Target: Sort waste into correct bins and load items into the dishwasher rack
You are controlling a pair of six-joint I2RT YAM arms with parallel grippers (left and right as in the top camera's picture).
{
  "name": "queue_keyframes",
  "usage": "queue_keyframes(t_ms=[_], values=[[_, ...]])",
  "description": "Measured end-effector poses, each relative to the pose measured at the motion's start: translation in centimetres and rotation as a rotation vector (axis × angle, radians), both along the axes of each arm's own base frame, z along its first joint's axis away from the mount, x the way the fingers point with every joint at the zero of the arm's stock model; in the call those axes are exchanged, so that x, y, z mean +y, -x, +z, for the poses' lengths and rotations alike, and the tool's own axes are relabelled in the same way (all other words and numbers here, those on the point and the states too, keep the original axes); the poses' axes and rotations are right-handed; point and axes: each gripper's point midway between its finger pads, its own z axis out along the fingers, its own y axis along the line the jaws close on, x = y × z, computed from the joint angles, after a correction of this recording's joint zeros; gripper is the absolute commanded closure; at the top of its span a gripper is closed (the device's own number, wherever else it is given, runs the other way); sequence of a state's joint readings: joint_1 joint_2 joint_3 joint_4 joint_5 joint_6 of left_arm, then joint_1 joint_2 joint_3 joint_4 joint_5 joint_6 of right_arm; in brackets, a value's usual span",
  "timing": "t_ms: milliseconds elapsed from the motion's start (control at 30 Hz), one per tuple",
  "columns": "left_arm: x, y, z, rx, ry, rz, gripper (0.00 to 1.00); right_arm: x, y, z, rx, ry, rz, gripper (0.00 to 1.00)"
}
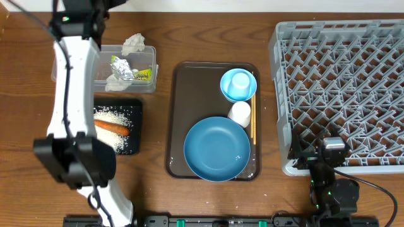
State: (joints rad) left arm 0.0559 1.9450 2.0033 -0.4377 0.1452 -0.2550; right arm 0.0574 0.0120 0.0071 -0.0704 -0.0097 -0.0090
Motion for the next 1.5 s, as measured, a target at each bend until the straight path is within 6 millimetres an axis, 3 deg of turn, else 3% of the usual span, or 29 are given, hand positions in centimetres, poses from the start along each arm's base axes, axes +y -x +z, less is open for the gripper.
queue_keyframes(t_ms=[33, 67, 100, 167, 300, 400, 533, 667, 833, 1200, 1500], values=[[0.2, -0.8, -2.2, 0.038, -0.017, 0.002, 0.28, 0.0, 0.0, 0.0, 0.0, 0.0, 0.0, 0.01], [0.2, -0.9, -2.6, 0.044, -0.018, 0.002, 0.28, 0.0, 0.0, 0.0, 0.0, 0.0, 0.0, 0.01], [0.5, -1.7, -4.8, 0.082, -0.038, 0.001, 0.28, 0.0, 0.0, 0.0, 0.0, 0.0, 0.0, 0.01], [0.6, -2.4, -7.1, 0.117, -0.057, -0.008, 0.33, 0.0, 0.0, 0.0, 0.0, 0.0, 0.0, 0.01], [0.5, -3.3, -11.3, 0.185, -0.08, -0.033, 0.39, 0.0, 0.0, 0.0, 0.0, 0.0, 0.0, 0.01], [0.2, -3.5, -13.2, 0.219, -0.079, -0.049, 0.39, 0.0, 0.0, 0.0, 0.0, 0.0, 0.0, 0.01], [-0.8, -3.7, -14.0, 0.228, -0.082, -0.068, 0.38, 0.0, 0.0, 0.0, 0.0, 0.0, 0.0, 0.01], [-1.9, -4.2, -13.4, 0.194, -0.112, -0.098, 0.28, 0.0, 0.0, 0.0, 0.0, 0.0, 0.0, 0.01], [-1.5, -4.2, -13.7, 0.199, -0.16, -0.104, 0.27, 0.0, 0.0, 0.0, 0.0, 0.0, 0.0, 0.01], [1.8, -3.7, -20.6, 0.354, -0.232, -0.087, 0.27, 0.0, 0.0, 0.0, 0.0, 0.0, 0.0, 0.01], [2.0, -2.8, -21.7, 0.405, -0.284, -0.136, 0.27, 0.0, 0.0, 0.0, 0.0, 0.0, 0.0, 0.01]])
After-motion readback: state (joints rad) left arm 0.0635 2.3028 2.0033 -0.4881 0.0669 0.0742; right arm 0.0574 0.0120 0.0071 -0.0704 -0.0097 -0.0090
